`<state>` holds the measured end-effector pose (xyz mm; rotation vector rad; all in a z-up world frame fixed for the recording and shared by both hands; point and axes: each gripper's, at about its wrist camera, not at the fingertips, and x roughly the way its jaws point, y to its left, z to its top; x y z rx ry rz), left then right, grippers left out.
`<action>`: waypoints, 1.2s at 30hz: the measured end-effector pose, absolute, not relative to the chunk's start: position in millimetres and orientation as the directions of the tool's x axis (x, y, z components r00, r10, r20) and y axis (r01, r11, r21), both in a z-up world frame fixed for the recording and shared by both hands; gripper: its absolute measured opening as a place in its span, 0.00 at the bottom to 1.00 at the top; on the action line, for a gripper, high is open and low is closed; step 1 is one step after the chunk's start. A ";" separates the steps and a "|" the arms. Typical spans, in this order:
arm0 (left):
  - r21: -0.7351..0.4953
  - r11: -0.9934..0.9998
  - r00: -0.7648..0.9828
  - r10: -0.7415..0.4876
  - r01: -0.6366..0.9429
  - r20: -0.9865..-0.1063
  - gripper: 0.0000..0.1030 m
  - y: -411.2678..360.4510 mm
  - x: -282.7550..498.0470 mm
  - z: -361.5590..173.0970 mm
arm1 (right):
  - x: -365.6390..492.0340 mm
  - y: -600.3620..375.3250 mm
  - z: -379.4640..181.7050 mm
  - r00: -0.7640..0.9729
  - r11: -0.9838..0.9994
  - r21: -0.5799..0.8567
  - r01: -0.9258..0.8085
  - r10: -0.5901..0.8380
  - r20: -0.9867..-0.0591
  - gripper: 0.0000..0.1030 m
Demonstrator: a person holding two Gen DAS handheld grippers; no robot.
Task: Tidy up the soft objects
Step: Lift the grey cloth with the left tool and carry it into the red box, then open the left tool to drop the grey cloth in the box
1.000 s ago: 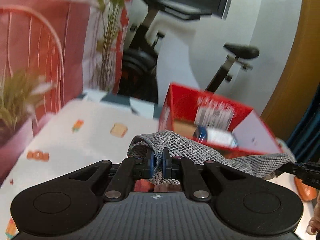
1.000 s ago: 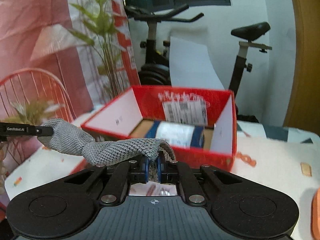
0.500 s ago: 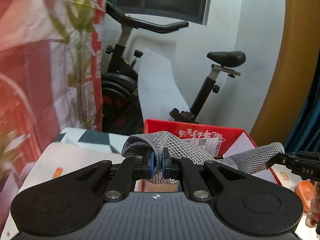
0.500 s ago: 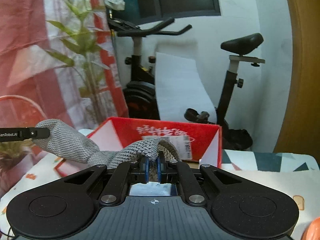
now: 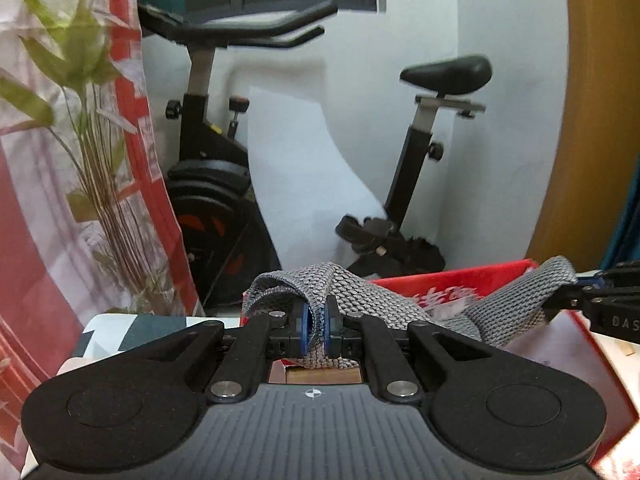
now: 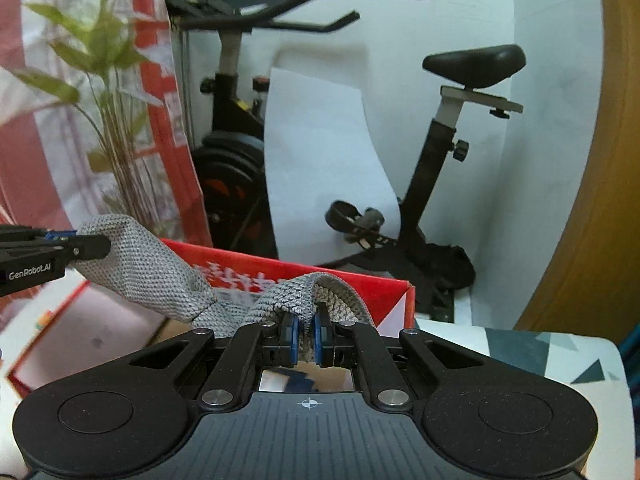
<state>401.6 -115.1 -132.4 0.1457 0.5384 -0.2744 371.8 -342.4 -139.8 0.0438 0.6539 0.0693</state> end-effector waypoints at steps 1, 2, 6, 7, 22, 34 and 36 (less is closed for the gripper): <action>0.074 0.954 0.822 -0.208 0.290 -0.531 0.08 -117.8 408.0 -136.2 | 377.5 -340.2 -143.2 0.784 0.997 0.048 -0.055 0.073 -0.617 0.07; 0.089 0.955 0.822 -0.195 0.284 -0.535 0.08 -120.3 413.6 -139.4 | 382.0 -338.9 -146.1 0.777 0.997 0.037 -0.061 0.071 -0.625 0.07; 0.121 0.955 0.820 -0.163 0.271 -0.548 0.08 -125.1 431.8 -148.2 | 399.6 -333.8 -156.0 0.752 0.997 -0.005 -0.080 0.057 -0.657 0.07; 0.122 0.955 0.817 -0.160 0.270 -0.554 0.08 -126.1 434.5 -149.6 | 402.5 -331.4 -158.1 0.747 0.996 -0.017 -0.087 0.054 -0.663 0.07; 0.077 0.922 0.668 -0.215 0.378 -0.712 0.08 -135.6 449.6 -173.9 | 417.4 -325.9 -179.6 0.666 0.994 -0.014 -0.112 0.065 -0.743 0.07; 0.025 0.925 0.587 -0.220 0.380 -0.779 0.09 -131.1 463.1 -187.3 | 422.2 -318.5 -185.8 0.635 0.991 -0.019 -0.134 0.071 -0.770 0.07; 0.018 0.930 0.583 -0.215 0.367 -0.784 0.09 -131.1 465.7 -187.2 | 422.3 -321.2 -185.5 0.637 0.992 -0.011 -0.129 0.075 -0.767 0.07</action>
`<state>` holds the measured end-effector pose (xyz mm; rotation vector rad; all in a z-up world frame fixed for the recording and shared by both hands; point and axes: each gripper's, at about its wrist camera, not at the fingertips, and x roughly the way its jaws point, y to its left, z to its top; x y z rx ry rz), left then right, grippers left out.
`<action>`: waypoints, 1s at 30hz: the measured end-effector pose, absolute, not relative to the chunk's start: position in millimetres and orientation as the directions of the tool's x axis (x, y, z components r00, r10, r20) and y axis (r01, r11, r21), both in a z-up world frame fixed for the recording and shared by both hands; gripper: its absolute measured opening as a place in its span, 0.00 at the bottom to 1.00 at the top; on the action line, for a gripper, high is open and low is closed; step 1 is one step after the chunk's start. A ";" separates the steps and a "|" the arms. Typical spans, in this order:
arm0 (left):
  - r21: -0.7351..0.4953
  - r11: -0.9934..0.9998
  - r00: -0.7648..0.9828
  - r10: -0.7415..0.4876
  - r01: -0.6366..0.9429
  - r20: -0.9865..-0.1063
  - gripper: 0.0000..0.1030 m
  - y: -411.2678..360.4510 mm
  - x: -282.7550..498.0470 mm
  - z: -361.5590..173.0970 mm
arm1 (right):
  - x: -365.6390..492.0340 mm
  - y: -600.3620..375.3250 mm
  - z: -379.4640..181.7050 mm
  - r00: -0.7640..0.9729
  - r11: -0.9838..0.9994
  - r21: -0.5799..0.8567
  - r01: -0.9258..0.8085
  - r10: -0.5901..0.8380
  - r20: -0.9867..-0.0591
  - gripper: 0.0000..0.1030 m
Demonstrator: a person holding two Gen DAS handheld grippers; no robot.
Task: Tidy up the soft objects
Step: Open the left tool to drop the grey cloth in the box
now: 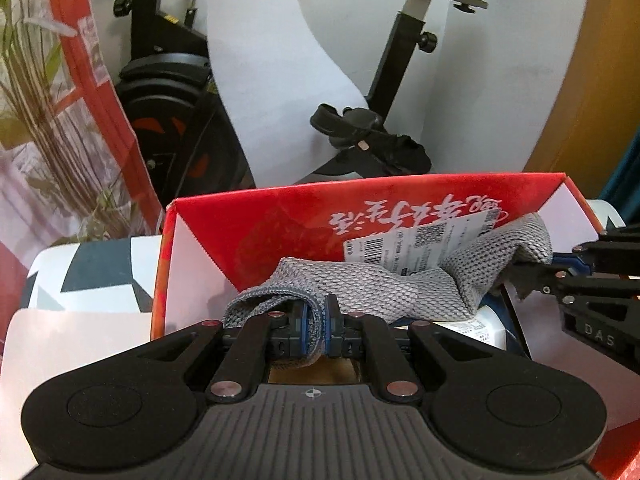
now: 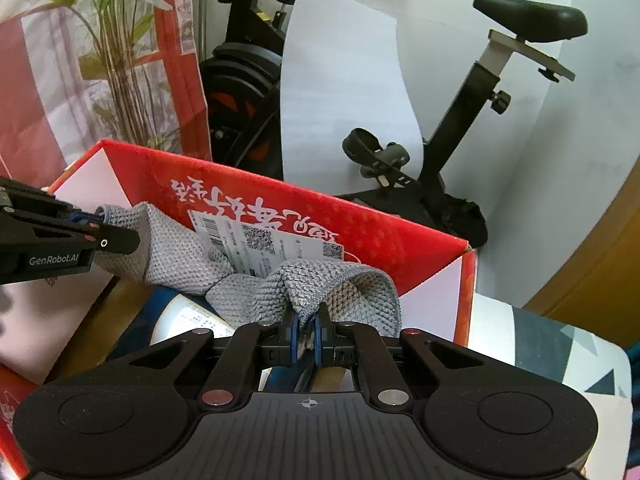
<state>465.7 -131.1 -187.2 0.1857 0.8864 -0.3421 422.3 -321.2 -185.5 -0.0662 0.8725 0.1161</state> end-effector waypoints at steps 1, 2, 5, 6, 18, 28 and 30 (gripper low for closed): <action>0.014 0.933 0.582 -0.213 0.361 -0.785 0.09 -130.0 466.4 -187.5 | 422.4 -322.5 -185.3 0.639 0.992 -0.008 -0.125 0.075 -0.766 0.07; 0.012 0.935 0.583 -0.210 0.354 -0.785 0.09 -129.3 466.4 -187.5 | 422.3 -323.1 -185.0 0.641 0.993 -0.006 -0.121 0.074 -0.764 0.07; 0.032 0.937 0.605 -0.199 0.349 -0.771 0.10 -130.2 464.8 -184.1 | 420.5 -325.7 -182.4 0.658 0.994 -0.015 -0.112 0.063 -0.751 0.08; 0.040 0.936 0.617 -0.199 0.351 -0.761 0.14 -130.8 463.1 -181.9 | 419.1 -326.3 -181.1 0.665 0.994 -0.019 -0.107 0.057 -0.745 0.11; 0.073 0.927 0.730 -0.240 0.369 -0.640 0.51 -122.0 423.5 -129.7 | 370.9 -329.1 -131.4 0.759 0.997 -0.006 -0.082 0.059 -0.649 0.31; 0.089 0.935 0.789 -0.237 0.344 -0.566 0.51 -79.8 338.2 -109.0 | 282.3 -322.3 -116.0 0.807 0.995 0.080 -0.064 0.099 -0.583 0.31; 0.091 0.934 0.793 -0.238 0.345 -0.561 0.51 -67.5 316.6 -110.3 | 262.0 -318.7 -118.3 0.812 0.993 0.095 -0.066 0.109 -0.573 0.31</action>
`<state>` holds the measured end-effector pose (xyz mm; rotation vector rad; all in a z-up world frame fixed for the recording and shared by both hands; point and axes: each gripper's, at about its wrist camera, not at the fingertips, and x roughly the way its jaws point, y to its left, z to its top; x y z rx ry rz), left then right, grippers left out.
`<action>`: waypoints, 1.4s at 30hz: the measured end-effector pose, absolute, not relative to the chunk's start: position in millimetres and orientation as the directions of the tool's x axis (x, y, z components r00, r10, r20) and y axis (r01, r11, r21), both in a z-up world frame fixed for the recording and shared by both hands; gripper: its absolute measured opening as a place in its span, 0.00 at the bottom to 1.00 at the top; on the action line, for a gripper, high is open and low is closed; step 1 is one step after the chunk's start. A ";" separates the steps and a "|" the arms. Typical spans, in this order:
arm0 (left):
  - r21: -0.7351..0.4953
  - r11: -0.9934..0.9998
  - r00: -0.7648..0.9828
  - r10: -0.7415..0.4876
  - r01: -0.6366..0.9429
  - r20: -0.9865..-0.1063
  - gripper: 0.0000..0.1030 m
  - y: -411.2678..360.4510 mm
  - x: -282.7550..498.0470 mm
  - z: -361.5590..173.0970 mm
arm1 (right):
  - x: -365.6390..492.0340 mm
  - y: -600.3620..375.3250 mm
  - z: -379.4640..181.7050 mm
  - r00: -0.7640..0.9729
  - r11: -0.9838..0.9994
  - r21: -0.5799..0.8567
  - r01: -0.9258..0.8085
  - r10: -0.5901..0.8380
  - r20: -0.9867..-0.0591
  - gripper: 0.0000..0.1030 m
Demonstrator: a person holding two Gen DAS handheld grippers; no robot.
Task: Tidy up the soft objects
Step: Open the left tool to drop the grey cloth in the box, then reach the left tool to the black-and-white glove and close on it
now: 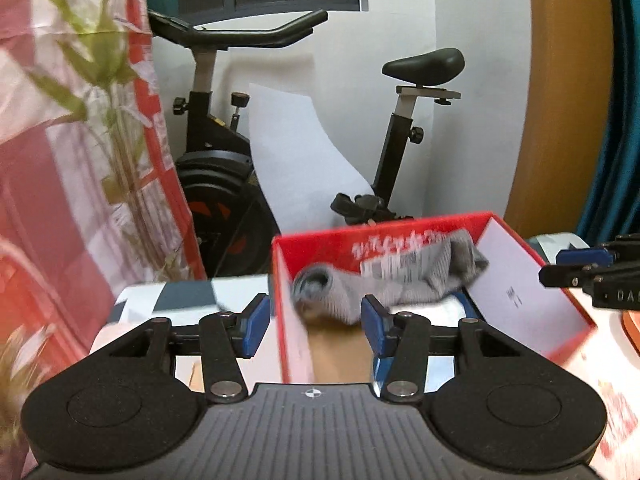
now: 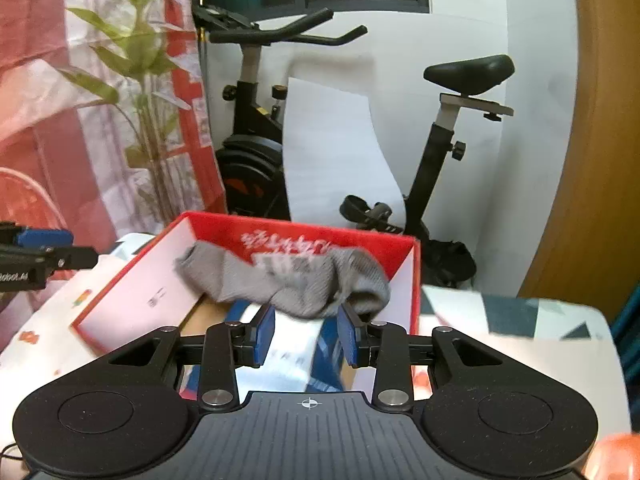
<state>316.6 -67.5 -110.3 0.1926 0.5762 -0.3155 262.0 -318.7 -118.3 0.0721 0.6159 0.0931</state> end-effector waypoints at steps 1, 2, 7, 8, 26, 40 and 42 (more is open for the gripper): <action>0.088 0.935 0.791 -0.239 0.344 -0.563 0.51 -61.4 306.7 -111.5 | 250.7 -317.0 -120.2 0.814 0.992 0.106 -0.066 0.115 -0.569 0.31; 0.082 0.937 0.789 -0.236 0.339 -0.568 0.51 -55.3 297.0 -113.5 | 242.3 -315.6 -121.6 0.815 0.991 0.117 -0.068 0.122 -0.567 0.31; 0.018 0.950 0.752 -0.236 0.313 -0.616 0.51 -24.3 248.3 -132.8 | 196.1 -299.6 -130.9 0.818 0.989 0.100 -0.114 0.150 -0.555 0.35; -0.001 0.953 0.743 -0.238 0.304 -0.626 0.51 -19.2 238.9 -138.3 | 188.8 -296.5 -133.9 0.812 0.987 0.106 -0.121 0.160 -0.562 0.35; -0.013 0.992 0.688 -0.098 0.127 -0.719 0.46 72.4 175.0 -178.9 | 134.8 -250.6 -186.4 0.696 0.961 0.192 -0.200 0.277 -0.662 0.35; -0.186 0.952 0.602 -0.300 0.245 -0.740 0.46 35.0 138.7 -208.7 | 110.2 -225.4 -191.3 0.632 0.929 0.209 -0.306 0.362 -0.686 0.26; -0.196 0.943 0.591 -0.323 0.270 -0.739 0.46 28.0 137.5 -211.1 | 109.7 -224.6 -194.2 0.617 0.926 0.220 -0.307 0.370 -0.694 0.26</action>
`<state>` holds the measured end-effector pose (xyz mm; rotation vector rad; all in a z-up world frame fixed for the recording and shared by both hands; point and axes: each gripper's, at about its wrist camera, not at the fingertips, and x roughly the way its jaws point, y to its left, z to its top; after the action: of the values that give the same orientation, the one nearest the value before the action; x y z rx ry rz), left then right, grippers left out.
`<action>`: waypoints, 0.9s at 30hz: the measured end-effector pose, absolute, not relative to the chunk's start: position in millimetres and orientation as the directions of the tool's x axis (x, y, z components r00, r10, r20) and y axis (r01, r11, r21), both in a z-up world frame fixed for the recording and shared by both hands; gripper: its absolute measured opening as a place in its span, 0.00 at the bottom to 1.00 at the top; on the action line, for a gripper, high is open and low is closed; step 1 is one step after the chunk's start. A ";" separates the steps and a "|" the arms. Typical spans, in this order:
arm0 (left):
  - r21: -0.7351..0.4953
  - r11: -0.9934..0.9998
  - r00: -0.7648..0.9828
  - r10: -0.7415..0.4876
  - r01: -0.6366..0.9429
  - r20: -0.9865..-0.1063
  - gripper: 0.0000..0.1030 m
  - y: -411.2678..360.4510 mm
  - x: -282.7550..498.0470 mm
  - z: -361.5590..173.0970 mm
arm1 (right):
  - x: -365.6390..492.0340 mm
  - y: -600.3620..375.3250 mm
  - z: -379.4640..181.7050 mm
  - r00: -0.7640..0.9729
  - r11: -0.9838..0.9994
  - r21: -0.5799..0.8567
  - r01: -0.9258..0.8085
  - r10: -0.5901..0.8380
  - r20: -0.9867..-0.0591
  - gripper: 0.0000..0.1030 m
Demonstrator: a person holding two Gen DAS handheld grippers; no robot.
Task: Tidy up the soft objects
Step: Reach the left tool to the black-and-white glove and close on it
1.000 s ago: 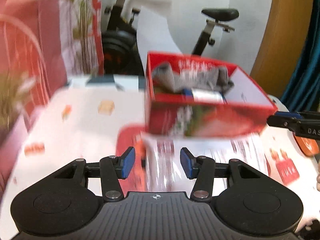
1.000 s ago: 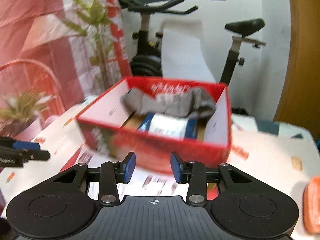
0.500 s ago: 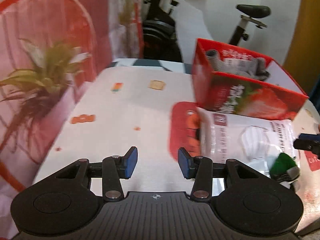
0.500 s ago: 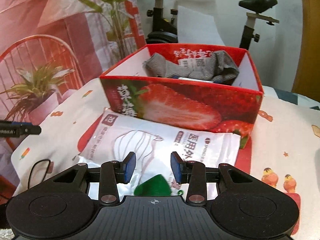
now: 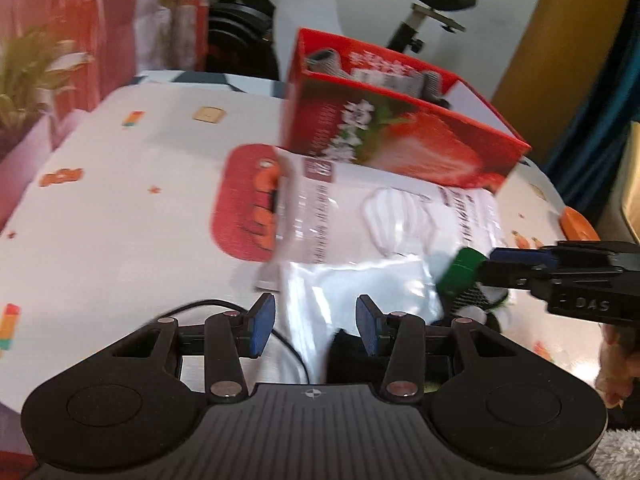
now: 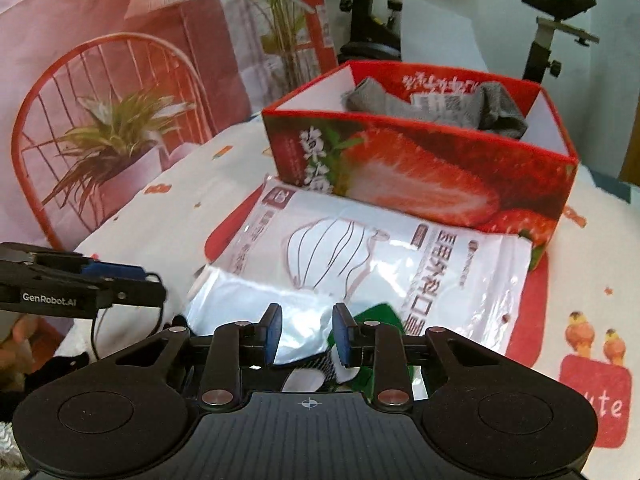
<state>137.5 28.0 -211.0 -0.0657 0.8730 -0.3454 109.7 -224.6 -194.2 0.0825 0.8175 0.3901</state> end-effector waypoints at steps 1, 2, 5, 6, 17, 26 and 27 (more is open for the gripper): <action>-0.201 0.938 0.581 -0.334 0.282 -0.742 0.46 25.6 137.7 -212.1 | 109.5 -224.3 -195.8 0.610 0.925 0.222 -0.307 0.371 -0.701 0.26; -0.202 0.936 0.575 -0.338 0.290 -0.745 0.46 23.8 137.0 -212.9 | 108.8 -224.0 -197.3 0.604 0.924 0.224 -0.309 0.372 -0.705 0.26; -0.199 0.929 0.541 -0.345 0.311 -0.767 0.46 16.6 133.0 -219.2 | 105.5 -222.0 -201.0 0.587 0.920 0.224 -0.322 0.379 -0.715 0.26; -0.204 0.926 0.528 -0.352 0.318 -0.773 0.46 14.3 130.8 -222.3 | 104.2 -220.7 -202.5 0.581 0.919 0.222 -0.327 0.381 -0.719 0.27; -0.199 0.914 0.494 -0.363 0.354 -0.790 0.45 2.6 124.0 -232.0 | 102.8 -218.3 -226.8 0.514 0.918 0.231 -0.323 0.375 -0.772 0.33; -0.228 0.921 0.462 -0.360 0.317 -0.810 0.29 4.0 129.7 -243.7 | 107.4 -222.2 -241.9 0.484 0.918 0.260 -0.300 0.381 -0.788 0.32; -0.228 0.921 0.461 -0.359 0.315 -0.812 0.16 3.7 130.5 -244.9 | 107.6 -222.5 -242.6 0.484 0.918 0.260 -0.300 0.381 -0.788 0.32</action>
<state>130.5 3.7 -244.9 -0.0482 1.0097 -0.4142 107.6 -222.5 -242.6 0.0908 0.9823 0.4153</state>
